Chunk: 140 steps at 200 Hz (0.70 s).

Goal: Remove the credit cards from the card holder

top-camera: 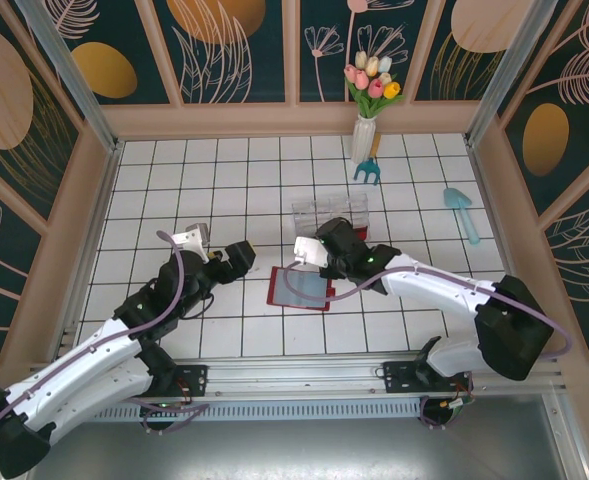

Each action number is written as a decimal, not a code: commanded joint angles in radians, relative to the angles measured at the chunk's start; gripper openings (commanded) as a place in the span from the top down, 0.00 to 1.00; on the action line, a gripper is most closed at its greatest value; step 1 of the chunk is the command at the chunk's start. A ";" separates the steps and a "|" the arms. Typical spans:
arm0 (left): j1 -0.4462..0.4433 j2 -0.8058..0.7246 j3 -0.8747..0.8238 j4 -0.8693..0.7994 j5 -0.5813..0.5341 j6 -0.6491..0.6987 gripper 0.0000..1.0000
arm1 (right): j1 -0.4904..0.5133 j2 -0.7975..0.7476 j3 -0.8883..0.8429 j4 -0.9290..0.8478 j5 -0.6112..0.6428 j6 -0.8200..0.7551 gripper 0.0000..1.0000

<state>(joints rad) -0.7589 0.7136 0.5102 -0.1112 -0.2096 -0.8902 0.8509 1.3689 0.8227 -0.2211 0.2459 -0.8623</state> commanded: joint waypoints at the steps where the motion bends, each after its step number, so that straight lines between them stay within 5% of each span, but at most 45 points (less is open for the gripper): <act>1: 0.005 -0.018 -0.013 -0.010 -0.014 0.022 0.01 | 0.006 0.032 0.033 -0.004 -0.011 -0.130 1.00; 140: 0.004 -0.022 -0.023 -0.023 -0.014 0.008 0.01 | -0.011 0.177 0.140 0.050 -0.068 -0.268 1.00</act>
<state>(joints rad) -0.7589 0.7010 0.4976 -0.1249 -0.2115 -0.8906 0.8501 1.5246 0.9325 -0.1944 0.2073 -1.1030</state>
